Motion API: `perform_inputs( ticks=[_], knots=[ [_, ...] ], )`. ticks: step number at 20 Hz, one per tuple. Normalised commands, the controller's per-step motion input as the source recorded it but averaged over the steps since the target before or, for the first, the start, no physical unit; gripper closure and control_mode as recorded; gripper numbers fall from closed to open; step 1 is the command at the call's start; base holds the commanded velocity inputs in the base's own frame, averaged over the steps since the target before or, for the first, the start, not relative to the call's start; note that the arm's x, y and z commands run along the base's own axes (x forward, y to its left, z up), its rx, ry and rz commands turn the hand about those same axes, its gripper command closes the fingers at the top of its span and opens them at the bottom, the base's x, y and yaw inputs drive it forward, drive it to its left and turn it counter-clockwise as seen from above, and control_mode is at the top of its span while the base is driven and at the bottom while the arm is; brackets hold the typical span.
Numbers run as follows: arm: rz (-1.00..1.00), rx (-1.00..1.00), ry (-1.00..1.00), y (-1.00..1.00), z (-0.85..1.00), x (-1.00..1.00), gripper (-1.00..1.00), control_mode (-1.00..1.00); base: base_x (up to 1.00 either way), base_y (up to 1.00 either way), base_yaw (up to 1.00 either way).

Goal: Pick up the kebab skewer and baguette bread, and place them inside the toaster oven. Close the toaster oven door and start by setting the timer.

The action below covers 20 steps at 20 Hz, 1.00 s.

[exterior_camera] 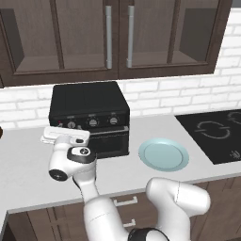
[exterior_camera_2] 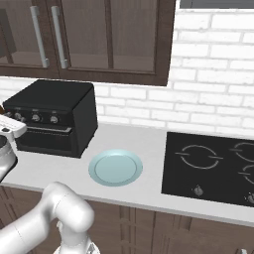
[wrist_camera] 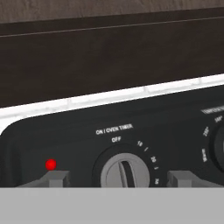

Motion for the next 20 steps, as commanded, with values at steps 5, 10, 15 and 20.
perform_inputs(
  ticks=[5, 10, 15, 20],
  knots=[
    [0.0, 0.0, 0.0, 0.0, 0.0, 0.0, -1.0, -1.0, 0.0, 0.0, 0.0],
    [0.0, 0.01, 0.0, 0.0, 0.0, -0.05, -1.0, -1.0, 0.0, 0.0, 0.0],
    [0.0, 0.02, 0.0, 0.0, 0.0, -0.16, -1.0, -1.0, 0.0, 0.0, 0.0],
    [0.0, 0.02, 0.0, 0.0, 0.0, -0.01, -1.0, -1.0, 0.0, 0.0, 0.0]
  ],
)
